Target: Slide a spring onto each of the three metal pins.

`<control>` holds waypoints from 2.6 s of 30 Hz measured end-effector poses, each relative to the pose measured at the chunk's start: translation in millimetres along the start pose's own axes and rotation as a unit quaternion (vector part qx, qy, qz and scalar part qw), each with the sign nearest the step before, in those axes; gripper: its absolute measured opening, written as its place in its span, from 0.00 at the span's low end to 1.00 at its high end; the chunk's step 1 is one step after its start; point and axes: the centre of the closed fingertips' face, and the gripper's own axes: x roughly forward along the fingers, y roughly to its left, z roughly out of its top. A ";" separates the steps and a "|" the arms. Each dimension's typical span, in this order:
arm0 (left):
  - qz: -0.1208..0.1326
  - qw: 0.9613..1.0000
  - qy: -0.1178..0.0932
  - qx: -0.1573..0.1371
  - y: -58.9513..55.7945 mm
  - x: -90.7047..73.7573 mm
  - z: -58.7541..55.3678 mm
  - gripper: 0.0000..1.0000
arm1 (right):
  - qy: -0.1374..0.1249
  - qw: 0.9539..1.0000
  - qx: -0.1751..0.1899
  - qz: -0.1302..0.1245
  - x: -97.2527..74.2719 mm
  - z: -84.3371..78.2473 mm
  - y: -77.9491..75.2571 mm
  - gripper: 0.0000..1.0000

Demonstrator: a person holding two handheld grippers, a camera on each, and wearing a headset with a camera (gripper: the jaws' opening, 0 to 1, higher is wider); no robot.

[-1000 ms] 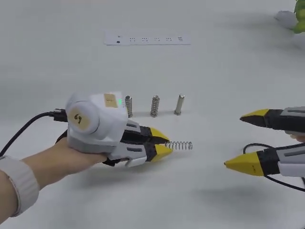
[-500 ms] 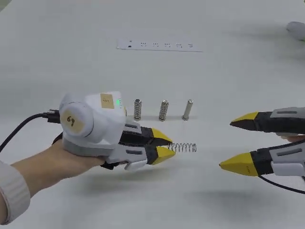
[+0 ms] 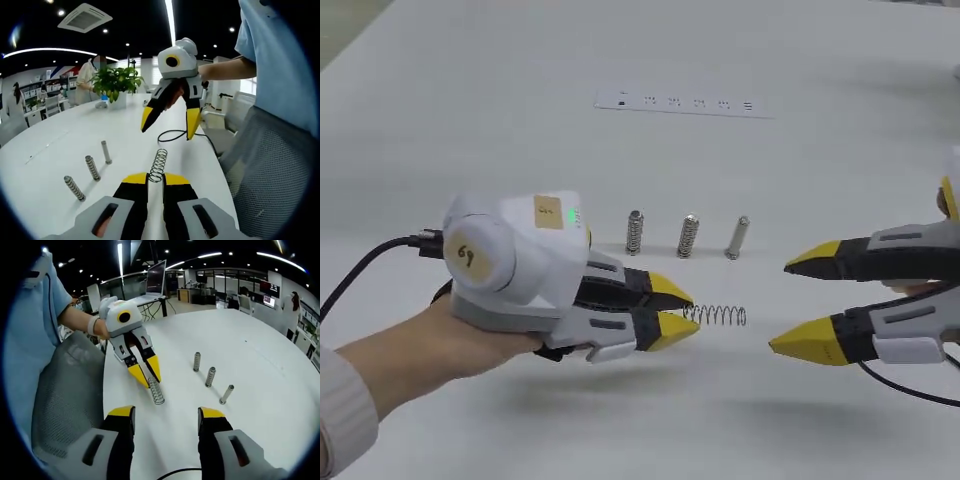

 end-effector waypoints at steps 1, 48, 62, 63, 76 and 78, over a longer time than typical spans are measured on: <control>0.001 1.000 -0.002 0.000 -0.5 -0.7 1.2 0.02 | 0.001 1.000 -0.001 0.002 0.7 0.5 0.7 0.47; -0.021 1.000 -0.018 -0.007 -16.2 1.0 7.2 0.03 | 0.061 0.995 -0.047 0.069 17.7 -1.8 26.1 0.08; -0.023 1.000 -0.004 0.002 -16.5 1.4 1.2 0.02 | 0.103 0.988 -0.089 0.075 16.1 12.4 31.6 0.08; -0.023 1.000 -0.003 0.002 -16.4 1.4 1.1 0.02 | 0.106 0.987 -0.094 0.075 16.0 13.9 31.5 0.08; -0.022 1.000 -0.002 0.005 -13.0 4.2 2.4 0.02 | 0.115 0.983 -0.120 0.077 14.6 27.6 33.1 0.08; -0.022 1.000 -0.002 0.006 -12.4 4.7 2.5 0.02 | 0.119 0.982 -0.124 0.077 14.6 28.8 33.7 0.08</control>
